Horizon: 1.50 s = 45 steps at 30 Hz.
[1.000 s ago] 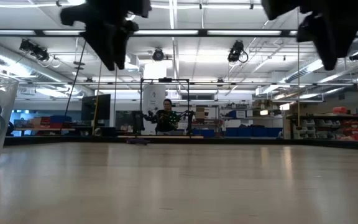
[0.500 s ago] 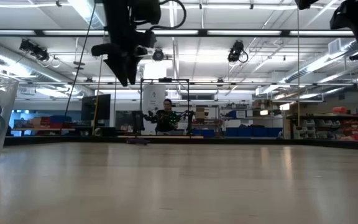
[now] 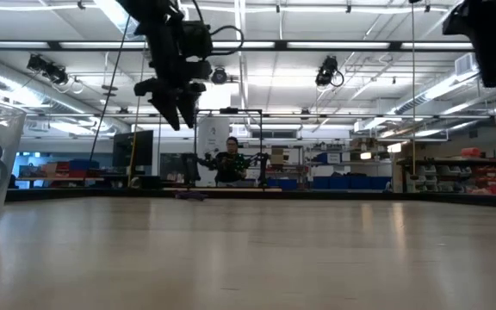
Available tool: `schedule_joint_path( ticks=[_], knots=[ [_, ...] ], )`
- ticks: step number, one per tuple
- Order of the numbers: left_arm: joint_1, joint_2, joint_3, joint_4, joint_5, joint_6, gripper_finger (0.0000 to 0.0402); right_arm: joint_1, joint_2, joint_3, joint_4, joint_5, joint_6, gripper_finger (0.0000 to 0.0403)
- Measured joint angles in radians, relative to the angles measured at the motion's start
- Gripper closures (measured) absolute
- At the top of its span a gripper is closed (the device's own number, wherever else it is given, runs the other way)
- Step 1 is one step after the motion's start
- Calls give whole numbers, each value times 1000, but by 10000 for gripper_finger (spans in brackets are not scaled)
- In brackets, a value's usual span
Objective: Pick and place USB-C Cables
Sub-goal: Put the violet charger cable into the transparent bin
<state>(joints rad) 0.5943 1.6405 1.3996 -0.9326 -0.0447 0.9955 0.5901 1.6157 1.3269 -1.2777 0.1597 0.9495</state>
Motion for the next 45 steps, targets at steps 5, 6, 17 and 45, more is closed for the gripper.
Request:
schedule_joint_path(
  ticks=[5,6,17,45],
  knots=[
    [11,86,0,71,-78,-13,129,0,0,0,-1,70,-19,208],
    [6,112,0,79,-134,-12,127,0,0,0,-2,73,-19,208],
    [-38,269,0,48,-256,17,124,0,0,0,-2,133,-37,208],
    [-78,342,18,88,-161,-169,125,1,0,0,10,162,-55,208]
  ],
)
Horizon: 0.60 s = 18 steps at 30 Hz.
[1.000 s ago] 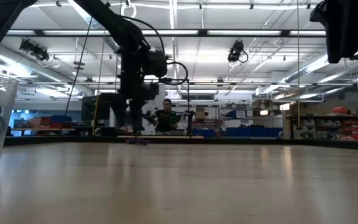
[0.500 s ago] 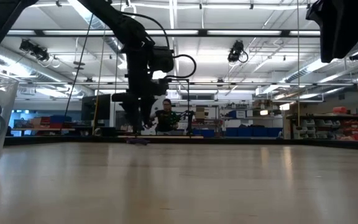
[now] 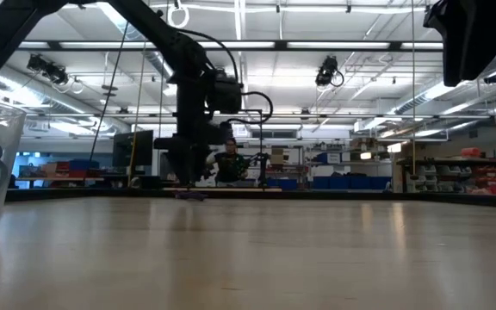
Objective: Pick and place USB-C Cables
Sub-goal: Put the violet charger cable into the transparent bin
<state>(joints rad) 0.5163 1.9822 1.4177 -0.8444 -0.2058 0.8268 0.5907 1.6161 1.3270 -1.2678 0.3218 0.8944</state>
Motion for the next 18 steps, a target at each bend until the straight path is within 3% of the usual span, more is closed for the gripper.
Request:
schedule_joint_path(
  ticks=[9,18],
  knots=[
    [-5,14,0,17,13,1,135,2,0,0,12,3,0,208],
    [-2,34,0,35,4,-5,194,11,0,0,30,3,4,208]
  ],
)
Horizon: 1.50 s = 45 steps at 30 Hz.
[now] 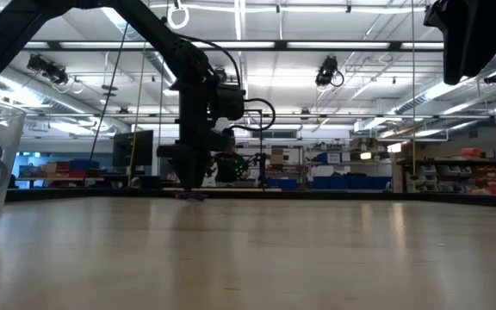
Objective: Pick and place USB-C Cables
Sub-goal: Put the violet charger cable into the transparent bin
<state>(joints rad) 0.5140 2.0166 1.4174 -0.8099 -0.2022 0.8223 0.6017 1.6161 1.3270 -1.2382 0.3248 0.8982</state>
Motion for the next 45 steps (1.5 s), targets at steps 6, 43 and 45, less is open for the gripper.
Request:
schedule_joint_path(
  ticks=[6,43,45],
  knots=[
    [0,19,0,17,-22,-6,204,6,0,0,17,0,-1,208],
    [-134,-55,16,-119,-311,-142,400,22,1,0,48,28,5,208],
    [-171,-90,38,-162,-313,-193,400,22,0,0,47,39,-6,208]
  ],
)
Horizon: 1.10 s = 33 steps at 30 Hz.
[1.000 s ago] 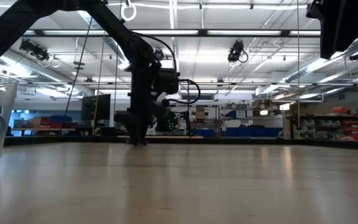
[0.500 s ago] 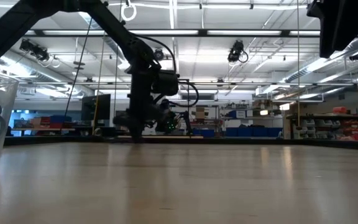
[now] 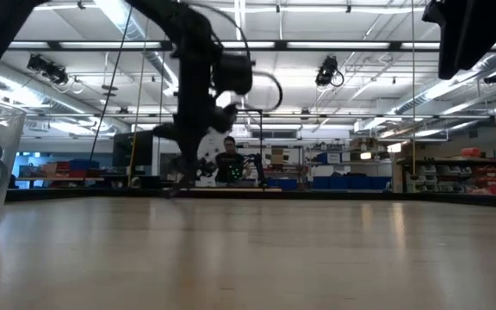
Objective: Pick and place USB-C Cables
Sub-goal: Put the violet charger cable into the transparent bin
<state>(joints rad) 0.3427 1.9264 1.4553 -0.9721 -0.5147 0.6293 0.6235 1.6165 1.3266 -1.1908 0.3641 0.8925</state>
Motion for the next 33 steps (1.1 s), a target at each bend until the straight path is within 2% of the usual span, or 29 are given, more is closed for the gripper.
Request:
schedule_joint_path(
  ticks=[10,15,18,22,26,29,33],
  knots=[
    [-244,-177,195,-252,4,-231,401,-28,0,0,24,143,-86,208],
    [-351,-235,305,-426,7,-365,400,-56,0,0,73,150,-182,208],
    [-368,-249,313,-431,32,-374,386,-78,0,0,101,149,-237,208],
    [-332,-239,246,-392,40,-305,331,-102,0,0,120,131,-268,208],
    [-249,-221,114,-280,45,-218,247,-109,0,0,117,86,-268,208],
    [-185,-221,7,-110,47,-180,184,-104,0,0,117,78,-268,208],
    [-138,-221,-109,151,113,-106,123,-88,0,0,114,62,-268,208]
  ],
)
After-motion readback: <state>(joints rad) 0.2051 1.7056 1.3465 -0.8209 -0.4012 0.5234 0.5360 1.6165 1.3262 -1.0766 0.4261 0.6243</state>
